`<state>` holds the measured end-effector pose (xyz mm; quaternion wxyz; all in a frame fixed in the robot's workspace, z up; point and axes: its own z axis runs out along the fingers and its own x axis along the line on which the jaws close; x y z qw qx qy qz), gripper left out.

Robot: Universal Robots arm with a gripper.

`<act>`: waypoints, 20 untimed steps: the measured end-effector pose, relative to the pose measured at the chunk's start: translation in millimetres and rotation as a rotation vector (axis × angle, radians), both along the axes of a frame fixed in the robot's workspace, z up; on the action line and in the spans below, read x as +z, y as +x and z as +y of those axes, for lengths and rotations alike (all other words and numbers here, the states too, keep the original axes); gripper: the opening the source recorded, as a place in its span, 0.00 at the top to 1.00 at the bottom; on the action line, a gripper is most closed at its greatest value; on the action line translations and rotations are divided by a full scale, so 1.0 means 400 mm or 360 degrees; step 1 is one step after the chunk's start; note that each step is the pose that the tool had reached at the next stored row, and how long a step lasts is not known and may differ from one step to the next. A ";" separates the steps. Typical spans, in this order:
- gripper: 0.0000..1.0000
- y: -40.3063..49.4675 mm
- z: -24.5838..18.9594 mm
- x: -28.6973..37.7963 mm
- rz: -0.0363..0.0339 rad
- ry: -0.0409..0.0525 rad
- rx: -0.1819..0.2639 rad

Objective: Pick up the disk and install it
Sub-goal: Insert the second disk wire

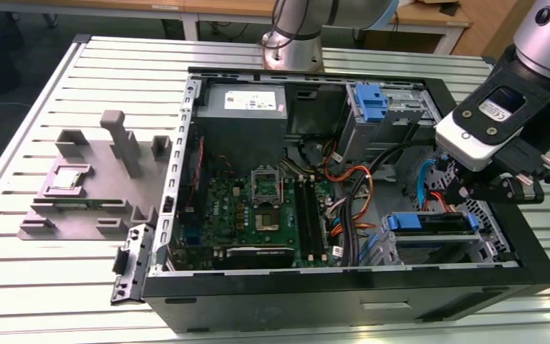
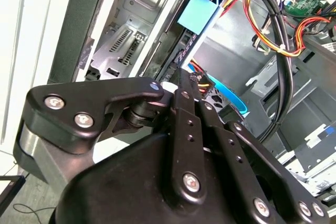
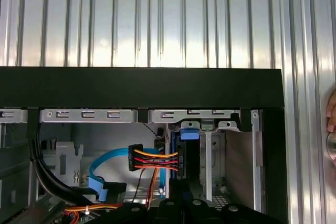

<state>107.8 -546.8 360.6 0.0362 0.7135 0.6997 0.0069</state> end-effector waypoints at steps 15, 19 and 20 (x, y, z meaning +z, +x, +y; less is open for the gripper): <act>0.90 -0.001 0.020 0.011 -0.0003 0.0003 0.0000; 0.90 -0.001 0.026 0.013 -0.0003 0.0002 0.0000; 0.90 -0.001 0.027 0.014 -0.0003 0.0002 0.0000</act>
